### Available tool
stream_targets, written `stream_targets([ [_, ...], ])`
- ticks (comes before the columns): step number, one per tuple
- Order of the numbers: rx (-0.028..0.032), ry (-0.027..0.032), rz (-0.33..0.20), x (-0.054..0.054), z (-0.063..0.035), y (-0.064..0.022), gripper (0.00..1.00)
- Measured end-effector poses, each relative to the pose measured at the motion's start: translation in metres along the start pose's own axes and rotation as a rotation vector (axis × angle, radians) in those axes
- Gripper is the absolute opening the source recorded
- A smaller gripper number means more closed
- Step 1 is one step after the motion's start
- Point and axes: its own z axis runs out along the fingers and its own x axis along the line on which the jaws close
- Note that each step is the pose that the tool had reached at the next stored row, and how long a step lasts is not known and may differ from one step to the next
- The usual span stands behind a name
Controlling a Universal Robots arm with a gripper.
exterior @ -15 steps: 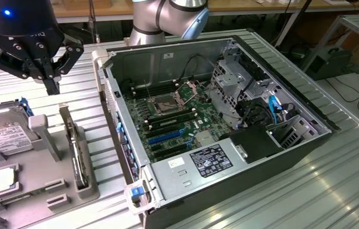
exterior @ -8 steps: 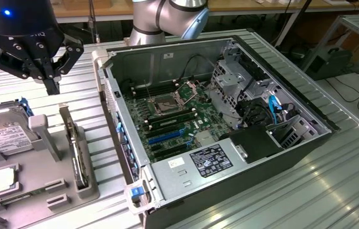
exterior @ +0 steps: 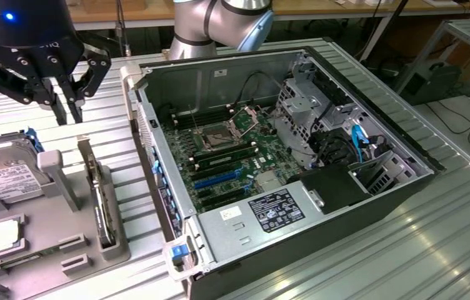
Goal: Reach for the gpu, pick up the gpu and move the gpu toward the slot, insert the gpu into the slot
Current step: 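Pick up the gpu and move the gpu toward the slot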
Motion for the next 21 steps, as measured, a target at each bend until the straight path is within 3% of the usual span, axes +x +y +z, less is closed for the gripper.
stream_targets([
  [3, 0.0000, 0.0000, 0.000, 0.000, 0.0000, 0.0000, 0.36],
  [5, 0.0005, 0.0000, -0.002, 0.000, 0.0000, -0.0002, 0.42],
  [7, 0.0022, 0.0008, -0.026, 0.000, 0.0002, -0.0004, 0.54],
  [9, 0.0017, 0.0039, -0.074, 0.000, 0.0018, -0.0028, 0.54],
  [15, 0.0016, 0.0045, -0.079, -0.001, 0.0064, -0.0273, 0.54],
  [21, 0.0016, 0.0047, -0.079, -0.001, 0.0196, -0.0299, 0.54],
])
